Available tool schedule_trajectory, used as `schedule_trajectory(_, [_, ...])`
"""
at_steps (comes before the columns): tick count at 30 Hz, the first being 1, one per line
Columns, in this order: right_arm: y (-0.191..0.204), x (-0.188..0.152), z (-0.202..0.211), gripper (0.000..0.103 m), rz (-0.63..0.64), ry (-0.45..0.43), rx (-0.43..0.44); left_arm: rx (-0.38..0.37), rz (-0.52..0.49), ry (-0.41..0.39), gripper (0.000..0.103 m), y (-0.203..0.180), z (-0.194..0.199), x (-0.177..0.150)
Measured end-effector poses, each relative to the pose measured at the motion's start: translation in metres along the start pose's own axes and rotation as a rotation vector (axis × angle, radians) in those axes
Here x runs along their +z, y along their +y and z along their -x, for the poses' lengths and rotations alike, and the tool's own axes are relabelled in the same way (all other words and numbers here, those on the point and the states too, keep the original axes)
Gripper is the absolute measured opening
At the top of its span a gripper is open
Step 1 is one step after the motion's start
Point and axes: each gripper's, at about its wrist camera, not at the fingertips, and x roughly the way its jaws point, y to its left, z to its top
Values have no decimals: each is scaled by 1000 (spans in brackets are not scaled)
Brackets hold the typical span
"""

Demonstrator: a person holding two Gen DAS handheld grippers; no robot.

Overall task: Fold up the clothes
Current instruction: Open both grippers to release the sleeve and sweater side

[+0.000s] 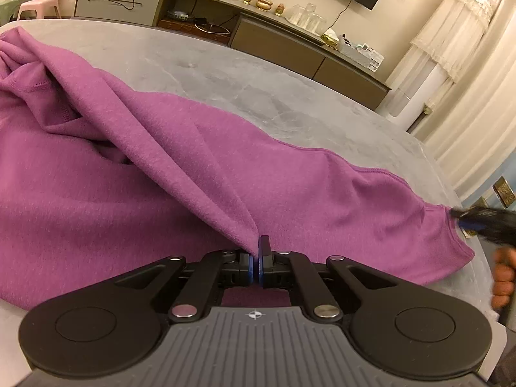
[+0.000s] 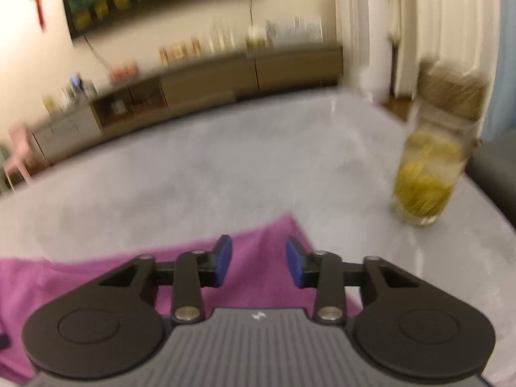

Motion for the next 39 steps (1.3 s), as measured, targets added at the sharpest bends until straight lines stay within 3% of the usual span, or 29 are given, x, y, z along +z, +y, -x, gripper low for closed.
schedule_trajectory(4, [-6, 4, -22, 8, -33, 32, -34, -11, 0, -4, 4, 3, 0, 0])
schedule_trajectory(9, [-6, 8, -30, 8, -50, 30, -60, 2, -36, -18, 4, -2, -1, -1])
schedule_trajectory(10, [-1, 11, -23, 14, -36, 12, -44, 5, -43, -21, 4, -3, -2, -1])
schedule_trajectory(12, [10, 14, -11, 14, 2, -16, 27, 13, -61, -29, 4, -6, -2, -2])
schedule_trajectory(16, [42, 5, -33, 12, 114, 100, 124, 24, -91, -39, 4, -9, -2, -3])
schedule_trajectory(18, [44, -1, -37, 11, 176, 65, 70, 21, -94, -35, 4, -9, -1, -2])
schedule_trajectory(20, [27, 9, -26, 13, 109, 49, 38, 18, -91, -32, 4, -8, -2, -1])
schedule_trajectory(24, [-37, 12, 22, 16, -96, -26, 61, 15, -90, -30, 4, -8, -4, 0])
schedule_trajectory(28, [-68, -5, 15, 15, -163, 49, 99, 9, -90, -22, 4, -8, -3, 1])
schedule_trajectory(29, [-70, -10, 4, 11, -159, 84, 104, 7, -90, -18, 4, -8, -3, 1])
schedule_trajectory(30, [-73, -14, -1, 0, -142, 82, 89, 5, -90, -15, 6, -8, -2, 2])
schedule_trajectory(36, [-56, -14, -2, 0, -98, 67, 1, -1, -143, -40, 34, -8, 30, -2])
schedule_trajectory(37, [-51, -14, -1, 4, -82, 64, -19, 1, -143, -51, 35, -3, 39, -2])
schedule_trajectory(39, [-28, -8, 19, 7, 12, -24, -65, 4, -145, -74, 40, 6, 56, -2])
